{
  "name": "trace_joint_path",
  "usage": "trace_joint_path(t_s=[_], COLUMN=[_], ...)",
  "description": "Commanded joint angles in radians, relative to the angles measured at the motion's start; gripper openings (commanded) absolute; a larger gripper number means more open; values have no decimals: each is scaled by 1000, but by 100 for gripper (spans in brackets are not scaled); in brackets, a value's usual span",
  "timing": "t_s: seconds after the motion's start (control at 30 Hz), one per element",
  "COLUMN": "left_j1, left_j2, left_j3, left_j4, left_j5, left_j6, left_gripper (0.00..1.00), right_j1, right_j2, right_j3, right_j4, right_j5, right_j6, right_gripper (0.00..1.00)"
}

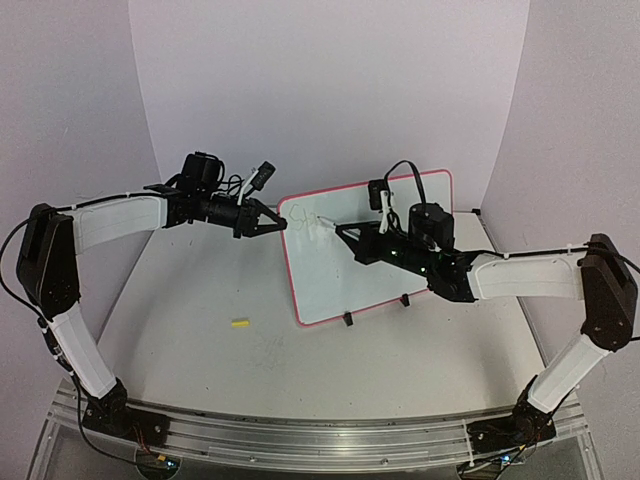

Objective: Write a sentence on the whiteboard

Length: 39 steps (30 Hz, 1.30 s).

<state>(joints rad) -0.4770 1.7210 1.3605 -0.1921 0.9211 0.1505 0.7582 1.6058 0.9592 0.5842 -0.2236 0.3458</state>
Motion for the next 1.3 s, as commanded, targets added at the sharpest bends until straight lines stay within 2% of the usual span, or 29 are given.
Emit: trace_joint_path(t_s=[0.0,0.27,0.6,1.27], left_j1=[-5,-5,-5,-6], left_j2=[-17,-17,-20,-24], left_j3=[3,3,2,2], left_j4=[-46,-46,-47,-50], left_j5=[-22,-23,-25,-24], left_j6=[56,56,57,60], left_gripper=[0,0,0,0], right_j1=[-3,-3,-3,-5], right_j2=[-22,-32,-118,-47], right_j3=[-3,-14,-72,-31], right_j4=[34,36,72,61], right_j5=[71,56,5,47], right_j6=[8,7,0,-1], right_gripper=[0,0,0,0])
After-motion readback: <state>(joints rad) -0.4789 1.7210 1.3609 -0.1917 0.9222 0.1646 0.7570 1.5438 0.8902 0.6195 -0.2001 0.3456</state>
